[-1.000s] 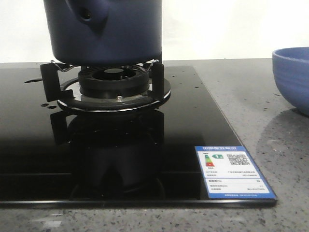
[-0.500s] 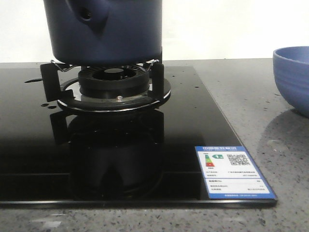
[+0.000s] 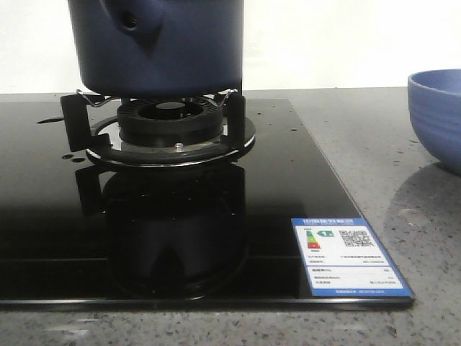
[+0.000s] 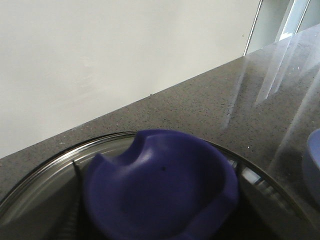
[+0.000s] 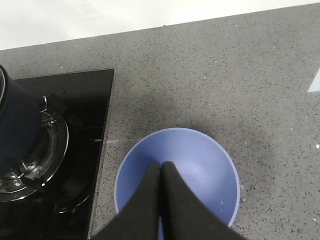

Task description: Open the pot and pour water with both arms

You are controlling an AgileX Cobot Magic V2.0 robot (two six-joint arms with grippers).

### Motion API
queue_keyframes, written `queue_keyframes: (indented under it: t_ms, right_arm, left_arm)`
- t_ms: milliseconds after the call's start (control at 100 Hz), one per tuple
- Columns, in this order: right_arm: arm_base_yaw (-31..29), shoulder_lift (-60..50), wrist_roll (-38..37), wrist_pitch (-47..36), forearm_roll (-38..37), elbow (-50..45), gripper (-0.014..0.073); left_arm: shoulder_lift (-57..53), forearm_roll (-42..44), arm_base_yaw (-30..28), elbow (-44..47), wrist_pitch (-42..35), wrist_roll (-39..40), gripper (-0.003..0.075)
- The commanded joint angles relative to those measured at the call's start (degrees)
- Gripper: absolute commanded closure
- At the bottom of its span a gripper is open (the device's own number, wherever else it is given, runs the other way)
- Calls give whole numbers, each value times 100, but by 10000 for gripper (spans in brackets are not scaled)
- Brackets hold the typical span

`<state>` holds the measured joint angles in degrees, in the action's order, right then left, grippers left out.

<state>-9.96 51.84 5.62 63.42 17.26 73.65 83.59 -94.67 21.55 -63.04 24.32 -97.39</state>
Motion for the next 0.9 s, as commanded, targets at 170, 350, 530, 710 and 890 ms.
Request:
queue_keyframes:
  t_ms: [170,350,530,710,890]
  right_arm:
    - [33,-49,26,-347,120,174,657]
    - [33,-49,26,-379,120,174,657]
    - [160,-49,344,-607,120,166,657]
    - [635,-186,677,-915,99,-108,657]
    - [841,-672,856,-1528,70,-1002,657]
  left_arm:
    - [-134,-384,35,-190,-11,-221,421]
    - [-178,-447,35,-190,-152,-221,230]
    - [-632,-529,35,-190,-152,-221,222]
    - [-1352,-356,35,-177,-295,4,228]
    - [-1878,96,9,-25,-570,285,243]
